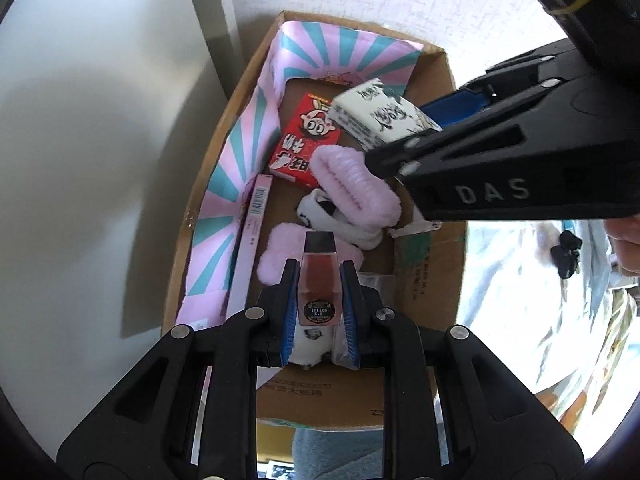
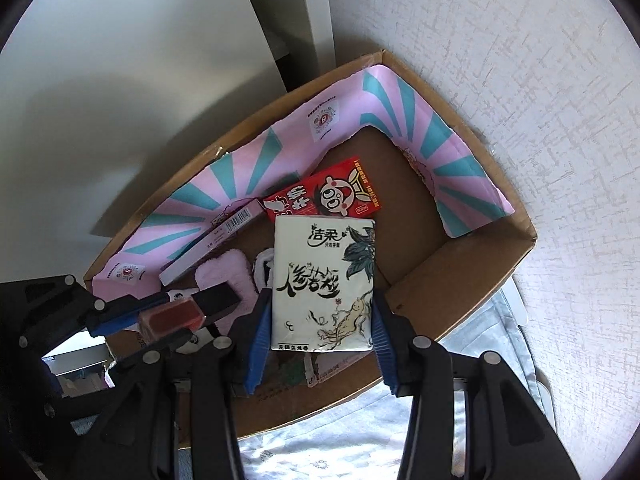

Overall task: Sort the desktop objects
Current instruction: 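Carry lipstick and tissue pack into the cardboard box and release both, then move both tools back over the remaining items on the bed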

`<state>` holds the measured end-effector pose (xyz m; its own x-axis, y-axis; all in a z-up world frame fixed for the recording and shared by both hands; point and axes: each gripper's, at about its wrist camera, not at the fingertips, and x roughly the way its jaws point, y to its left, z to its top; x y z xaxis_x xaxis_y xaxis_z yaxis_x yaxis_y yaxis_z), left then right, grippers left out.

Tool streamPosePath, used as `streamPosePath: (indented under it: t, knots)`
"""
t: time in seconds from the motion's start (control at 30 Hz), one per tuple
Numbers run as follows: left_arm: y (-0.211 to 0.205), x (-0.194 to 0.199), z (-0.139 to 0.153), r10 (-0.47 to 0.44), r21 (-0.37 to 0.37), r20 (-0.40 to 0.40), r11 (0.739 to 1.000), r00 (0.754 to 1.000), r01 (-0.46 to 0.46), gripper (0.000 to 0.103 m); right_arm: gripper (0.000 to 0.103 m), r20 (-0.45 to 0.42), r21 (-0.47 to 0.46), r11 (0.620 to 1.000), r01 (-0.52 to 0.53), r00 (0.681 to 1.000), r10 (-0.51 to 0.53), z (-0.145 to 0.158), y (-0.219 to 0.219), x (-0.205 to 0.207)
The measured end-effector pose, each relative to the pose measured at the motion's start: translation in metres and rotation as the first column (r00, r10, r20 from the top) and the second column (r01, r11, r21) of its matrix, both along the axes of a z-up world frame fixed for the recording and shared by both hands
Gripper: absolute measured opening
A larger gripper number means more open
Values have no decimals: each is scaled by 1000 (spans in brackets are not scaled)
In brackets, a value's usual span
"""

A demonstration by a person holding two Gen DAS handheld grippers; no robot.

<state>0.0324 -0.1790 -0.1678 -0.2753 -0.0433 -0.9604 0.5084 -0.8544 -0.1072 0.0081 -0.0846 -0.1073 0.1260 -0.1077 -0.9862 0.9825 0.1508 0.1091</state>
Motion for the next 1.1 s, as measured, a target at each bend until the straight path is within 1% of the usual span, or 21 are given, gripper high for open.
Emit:
streamPosePath:
  t: [0.07, 0.1, 0.13, 0.17, 0.23, 0.3, 0.37, 0.47, 0.53, 0.73, 0.83, 0.9, 1.0, 1.1]
  knots:
    - [0, 1, 8, 5, 11, -31, 1000, 1000, -5, 51, 45, -18, -23, 1000, 2, 1000, -2, 5, 0, -1]
    - [-1, 0, 11, 8, 10, -34, 1000, 999, -8, 88, 47, -29, -34, 999, 7, 1000, -8, 6, -2, -1]
    - [-2, -1, 14, 11, 3, -40, 1000, 999, -11, 103, 59, -37, -37, 999, 25, 999, -26, 7, -4, -3]
    - [-3, -1, 20, 11, -5, -54, 1000, 998, -11, 103, 76, -32, -33, 999, 43, 999, -44, 8, -6, -6]
    - [-6, -9, 30, 16, -6, -73, 1000, 997, -16, 103, 92, 13, -9, 997, 82, 997, -82, 7, -8, -13]
    - [-12, -5, 34, 28, -4, -83, 1000, 996, -28, 103, 102, 69, 32, 994, 107, 992, -109, 7, -6, -18]
    - [-16, -2, 37, 35, -5, -89, 999, 995, -35, 103, 103, 92, 11, 993, 114, 989, -115, 9, -5, -20]
    - [-12, -1, 37, 36, -18, -88, 999, 995, -37, 103, 103, 74, -24, 994, 102, 992, -100, 14, 1, -17]
    - [-15, -3, 40, 32, -33, -86, 999, 996, -35, 103, 103, 86, -31, 994, 106, 991, -103, 15, 6, -11]
    - [-5, 0, 49, 4, -63, -88, 998, 996, -10, 103, 103, 115, -52, 991, 121, 987, -115, 23, 16, -17]
    - [3, -2, 53, -14, -78, -87, 997, 996, 7, 103, 103, 134, -65, 987, 147, 981, -138, 30, 24, -30]
    - [8, -4, 56, -28, -74, -95, 997, 995, 21, 103, 103, 135, -74, 984, 160, 980, -149, 37, 32, -40]
    - [17, -10, 63, -58, -65, -121, 997, 991, 50, 103, 103, 125, -90, 980, 177, 978, -165, 45, 48, -55]
    - [29, -21, 70, -94, -71, -138, 994, 986, 85, 103, 103, 113, -87, 974, 210, 973, -200, 53, 68, -76]
